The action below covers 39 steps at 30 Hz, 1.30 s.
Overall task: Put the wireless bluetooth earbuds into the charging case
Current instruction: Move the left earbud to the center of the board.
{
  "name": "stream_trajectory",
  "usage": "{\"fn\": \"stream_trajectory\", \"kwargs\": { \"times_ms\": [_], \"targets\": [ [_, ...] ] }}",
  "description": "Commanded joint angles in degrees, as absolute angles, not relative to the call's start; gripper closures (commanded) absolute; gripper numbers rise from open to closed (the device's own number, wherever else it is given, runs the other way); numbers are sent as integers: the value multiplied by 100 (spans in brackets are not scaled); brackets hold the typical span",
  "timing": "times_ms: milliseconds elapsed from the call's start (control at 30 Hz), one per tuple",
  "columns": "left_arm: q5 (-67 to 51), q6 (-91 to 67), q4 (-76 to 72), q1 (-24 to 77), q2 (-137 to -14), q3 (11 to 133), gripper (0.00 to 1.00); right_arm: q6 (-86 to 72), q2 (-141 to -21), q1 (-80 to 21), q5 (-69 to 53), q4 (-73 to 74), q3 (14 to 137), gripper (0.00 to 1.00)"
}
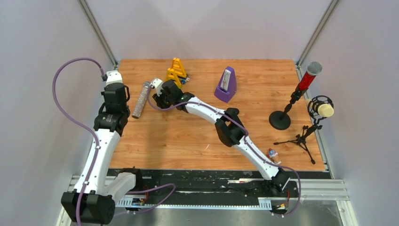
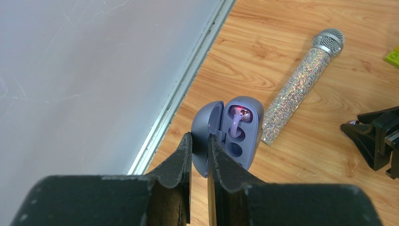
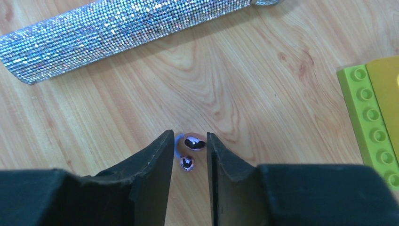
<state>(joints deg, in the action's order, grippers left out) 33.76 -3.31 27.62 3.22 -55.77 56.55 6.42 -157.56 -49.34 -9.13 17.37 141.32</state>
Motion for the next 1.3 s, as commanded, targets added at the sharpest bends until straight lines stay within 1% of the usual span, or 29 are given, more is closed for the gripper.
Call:
{"fn": "stream_trajectory", "kwargs": {
  "times_ms": [0, 67, 100, 133, 267, 300, 433, 533, 767, 833, 933, 1000, 1267],
  "targets": [
    [3518, -426, 2595, 282, -5528, 5860, 89, 739, -15892, -4984, -1009, 1674, 14476, 73],
    [3526, -422, 2593, 286, -5524, 5861, 89, 734, -15899, -4983, -1024, 1636, 14483, 79],
    [3527, -422, 2597, 285, -5522, 5862, 89, 730, -15899, -4984, -1016, 1632, 14484, 79],
    [3530, -422, 2599, 283, -5513, 5862, 89, 730, -15899, -4984, -1012, 1628, 14484, 79],
    [3545, -417, 2610, 283, -5515, 5862, 89, 746, -15904, -4999, -1031, 1629, 14480, 67],
    [3548, -415, 2610, 282, -5517, 5866, 89, 751, -15901, -4993, -1036, 1631, 14477, 66],
    [3551, -413, 2617, 286, -5536, 5875, 89, 812, -15900, -5009, -1034, 1668, 14476, 66],
    [3565, -409, 2619, 283, -5545, 5879, 89, 833, -15904, -5010, -1030, 1695, 14477, 69],
    [3578, -405, 2613, 289, -5561, 5882, 89, 844, -15921, -5010, -1041, 1714, 14502, 70],
    [3585, -404, 2603, 294, -5563, 5870, 89, 844, -15921, -5010, -1053, 1706, 14519, 74],
    [3603, -400, 2594, 303, -5568, 5863, 89, 844, -15924, -5009, -1063, 1690, 14520, 82],
    [3616, -396, 2586, 310, -5572, 5862, 89, 844, -15898, -5006, -1076, 1671, 14492, 82],
    [3638, -363, 2505, 328, -5572, 5803, 89, 631, -15270, -4962, -1277, 1295, 13690, 86]
  ]
}}
